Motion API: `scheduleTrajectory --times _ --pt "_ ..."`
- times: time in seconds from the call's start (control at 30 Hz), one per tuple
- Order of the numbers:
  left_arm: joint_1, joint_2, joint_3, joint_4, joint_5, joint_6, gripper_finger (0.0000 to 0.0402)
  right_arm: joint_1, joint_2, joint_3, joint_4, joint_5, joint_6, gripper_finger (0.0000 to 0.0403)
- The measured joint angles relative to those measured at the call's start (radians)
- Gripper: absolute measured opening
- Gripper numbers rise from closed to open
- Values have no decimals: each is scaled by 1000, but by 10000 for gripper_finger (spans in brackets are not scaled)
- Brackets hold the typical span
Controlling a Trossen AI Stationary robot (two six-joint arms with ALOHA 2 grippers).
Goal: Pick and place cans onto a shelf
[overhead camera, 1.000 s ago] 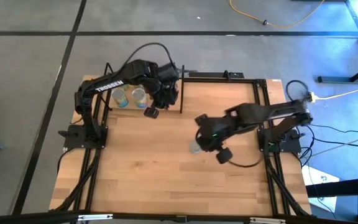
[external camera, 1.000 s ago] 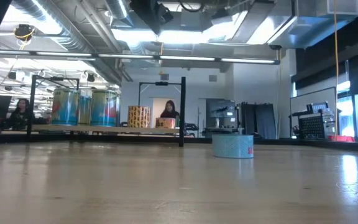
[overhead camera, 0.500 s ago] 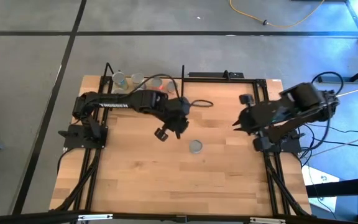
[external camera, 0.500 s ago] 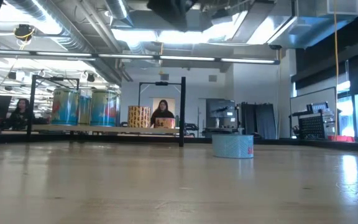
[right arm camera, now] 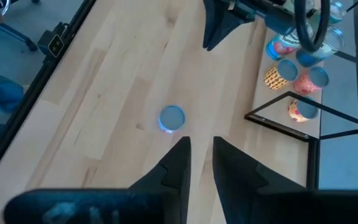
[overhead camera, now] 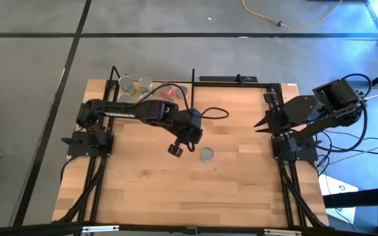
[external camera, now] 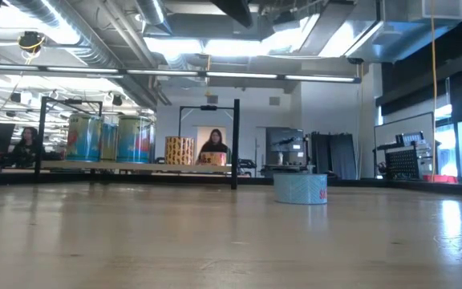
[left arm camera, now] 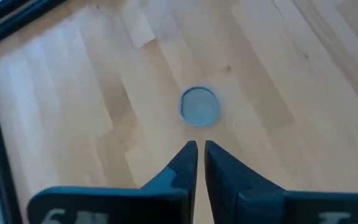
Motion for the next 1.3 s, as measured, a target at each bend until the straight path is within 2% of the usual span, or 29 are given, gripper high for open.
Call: scheduleTrajectory --times 0.27,0.37,0.57,0.77,1.07,1.3 --pt "0 40 -1 67 4 -36 56 0 0 0 1 0 3 69" --pt "-4 75 -1 82 6 7 58 0 1 0 1 0 5 69" --pt "-9 179 0 157 16 191 56 0 0 -1 2 0 1 69" --pt "-33 281 -2 152 19 322 56 0 -3 -1 1 -6 -2 69" --pt "-72 391 1 163 18 389 56 0 -10 -1 1 -8 -3 69" --pt "-81 424 -2 150 -50 383 53 0 -10 -1 1 -8 -3 69"
